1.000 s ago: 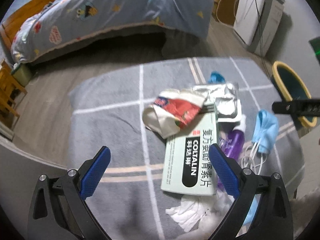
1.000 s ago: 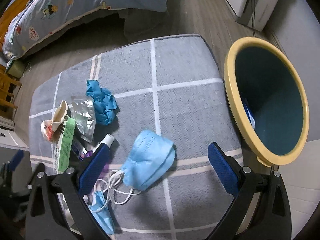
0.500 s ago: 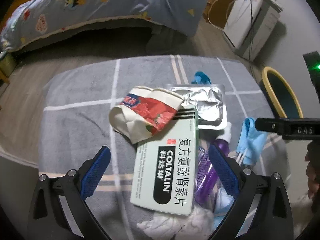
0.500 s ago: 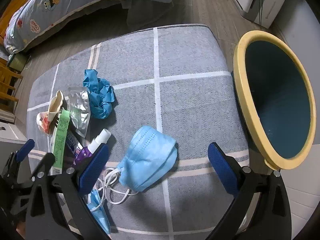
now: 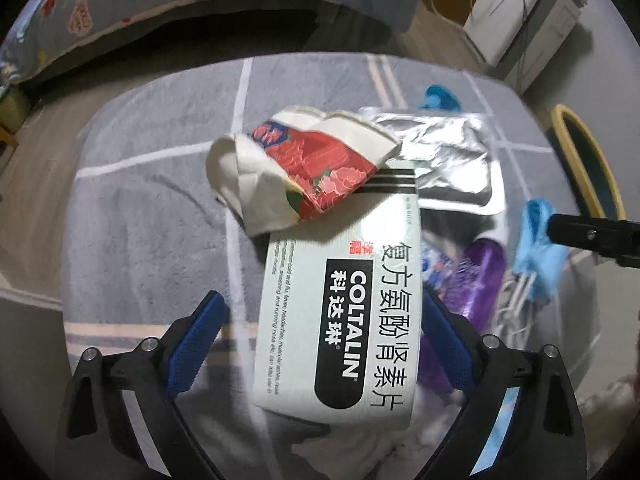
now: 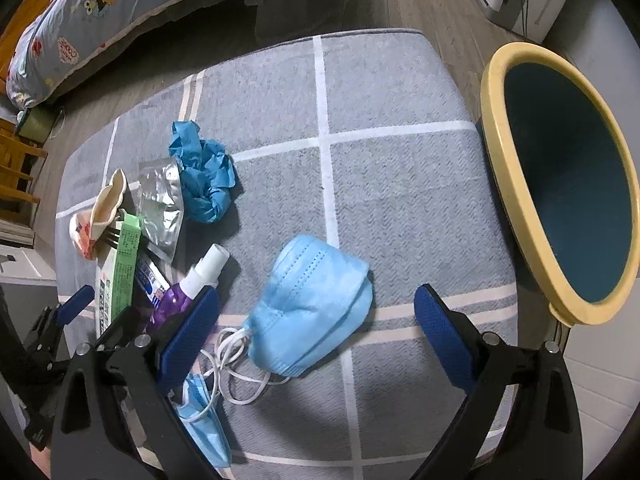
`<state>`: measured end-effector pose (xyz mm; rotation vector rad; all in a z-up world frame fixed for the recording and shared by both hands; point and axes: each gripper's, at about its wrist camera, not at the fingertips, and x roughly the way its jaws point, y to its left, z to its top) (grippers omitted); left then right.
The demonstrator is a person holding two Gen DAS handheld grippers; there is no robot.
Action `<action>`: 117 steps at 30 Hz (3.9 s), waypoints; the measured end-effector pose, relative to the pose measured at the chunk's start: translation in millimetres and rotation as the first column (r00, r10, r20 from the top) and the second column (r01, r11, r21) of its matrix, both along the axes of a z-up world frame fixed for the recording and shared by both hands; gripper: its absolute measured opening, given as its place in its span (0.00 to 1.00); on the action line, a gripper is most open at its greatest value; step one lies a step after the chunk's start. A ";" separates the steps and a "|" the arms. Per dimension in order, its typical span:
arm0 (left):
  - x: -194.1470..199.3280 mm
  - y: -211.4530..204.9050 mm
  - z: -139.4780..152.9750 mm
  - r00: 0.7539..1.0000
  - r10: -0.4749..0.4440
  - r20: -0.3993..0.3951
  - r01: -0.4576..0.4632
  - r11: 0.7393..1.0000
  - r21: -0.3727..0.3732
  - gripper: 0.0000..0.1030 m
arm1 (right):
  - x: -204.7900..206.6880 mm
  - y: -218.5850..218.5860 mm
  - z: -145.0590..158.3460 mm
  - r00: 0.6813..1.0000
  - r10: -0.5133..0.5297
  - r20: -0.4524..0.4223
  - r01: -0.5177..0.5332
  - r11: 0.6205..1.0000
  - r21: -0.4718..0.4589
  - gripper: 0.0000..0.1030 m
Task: Collect trash
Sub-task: 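Grasp the blue face mask with the right tool while the left tool grasps the COLTALIN box, then lift the mask and COLTALIN box and carry them over the bin, then open the left tool to drop the box while the right tool releases the mask into the bin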
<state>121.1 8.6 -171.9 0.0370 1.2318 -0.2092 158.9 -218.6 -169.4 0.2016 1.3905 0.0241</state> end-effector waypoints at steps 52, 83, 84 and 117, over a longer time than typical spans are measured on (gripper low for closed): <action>-31.5 -19.0 94.0 0.965 -0.083 0.250 0.087 0.996 -0.008 0.72 | -9.1 8.4 85.8 0.976 0.090 0.198 -0.078 0.995 -0.065 0.31; -26.1 -135.0 142.8 0.875 -0.273 0.400 0.275 0.960 0.054 0.72 | -10.8 -141.6 128.0 0.939 -0.121 0.323 0.126 0.992 0.006 0.31; -25.8 -142.8 142.5 0.872 -0.283 0.400 0.285 0.957 0.054 0.72 | -12.5 -150.4 128.5 0.937 -0.134 0.324 0.139 0.990 0.009 0.31; -25.0 -311.9 100.0 0.796 -0.495 0.348 0.506 0.860 0.065 0.72 | -10.8 -284.1 75.8 0.957 -0.201 0.210 0.236 0.960 -0.154 0.31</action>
